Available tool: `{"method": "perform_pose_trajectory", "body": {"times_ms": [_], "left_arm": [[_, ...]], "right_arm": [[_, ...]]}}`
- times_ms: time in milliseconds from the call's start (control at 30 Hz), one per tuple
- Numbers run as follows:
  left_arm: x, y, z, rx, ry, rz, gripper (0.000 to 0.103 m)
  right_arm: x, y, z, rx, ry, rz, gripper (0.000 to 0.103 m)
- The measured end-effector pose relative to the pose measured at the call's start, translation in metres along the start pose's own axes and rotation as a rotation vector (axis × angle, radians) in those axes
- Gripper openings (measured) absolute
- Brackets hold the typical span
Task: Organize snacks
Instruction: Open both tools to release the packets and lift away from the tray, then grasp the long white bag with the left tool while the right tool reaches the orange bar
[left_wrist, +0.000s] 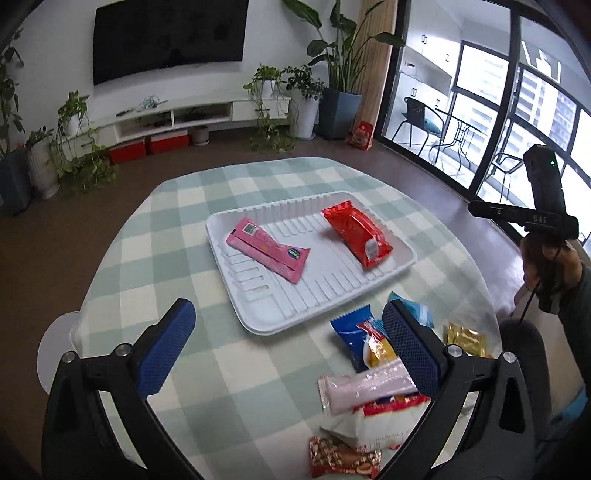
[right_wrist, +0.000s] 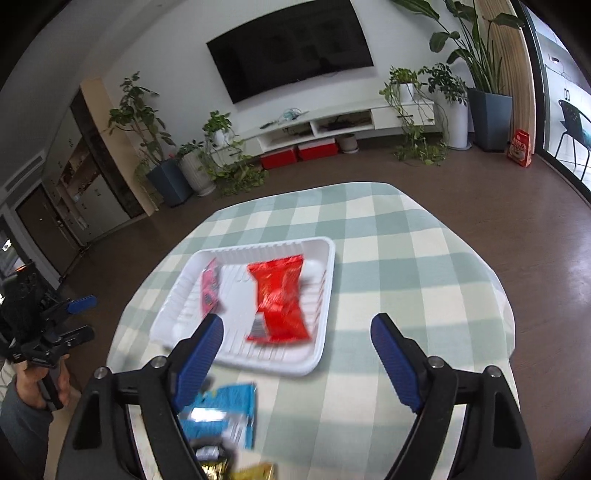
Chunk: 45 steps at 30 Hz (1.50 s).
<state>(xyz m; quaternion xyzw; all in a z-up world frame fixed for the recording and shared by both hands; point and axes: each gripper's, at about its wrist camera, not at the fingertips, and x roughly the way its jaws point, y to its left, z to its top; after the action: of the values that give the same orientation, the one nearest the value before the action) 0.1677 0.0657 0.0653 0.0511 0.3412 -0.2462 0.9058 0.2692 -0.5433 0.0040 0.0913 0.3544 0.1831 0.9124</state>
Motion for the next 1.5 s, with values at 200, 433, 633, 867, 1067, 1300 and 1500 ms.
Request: {"method": "perform_pose_trajectory", "body": {"times_ms": [200, 433, 633, 867, 1067, 1300, 1500], "left_arm": [[-0.037, -0.055, -0.048, 0.199, 0.001, -0.009, 0.103], [-0.034, -0.113, -0.088, 0.440, 0.097, -0.112, 0.103], [-0.022, -0.151, -0.105, 0.688, 0.171, -0.234, 0.103], [0.018, -0.155, -0.099, 0.768, 0.355, -0.365, 0.081], [0.041, -0.160, -0.085, 0.823, 0.463, -0.469, 0.072], [0.071, -0.163, -0.085, 0.872, 0.604, -0.503, 0.072], [0.090, -0.159, -0.084, 0.878, 0.654, -0.487, 0.072]], "right_arm": [[-0.047, 0.018, -0.059, 0.005, -0.008, 0.104, 0.084], [-0.064, 0.044, -0.126, 0.002, 0.060, 0.133, 0.084], [-0.069, 0.064, -0.150, -0.038, 0.085, 0.162, 0.084], [-0.066, 0.067, -0.158, -0.027, 0.107, 0.199, 0.084], [-0.066, 0.060, -0.163, 0.007, 0.110, 0.197, 0.084], [-0.062, 0.054, -0.167, 0.033, 0.125, 0.205, 0.084], [-0.060, 0.049, -0.167, 0.053, 0.130, 0.220, 0.084]]}}
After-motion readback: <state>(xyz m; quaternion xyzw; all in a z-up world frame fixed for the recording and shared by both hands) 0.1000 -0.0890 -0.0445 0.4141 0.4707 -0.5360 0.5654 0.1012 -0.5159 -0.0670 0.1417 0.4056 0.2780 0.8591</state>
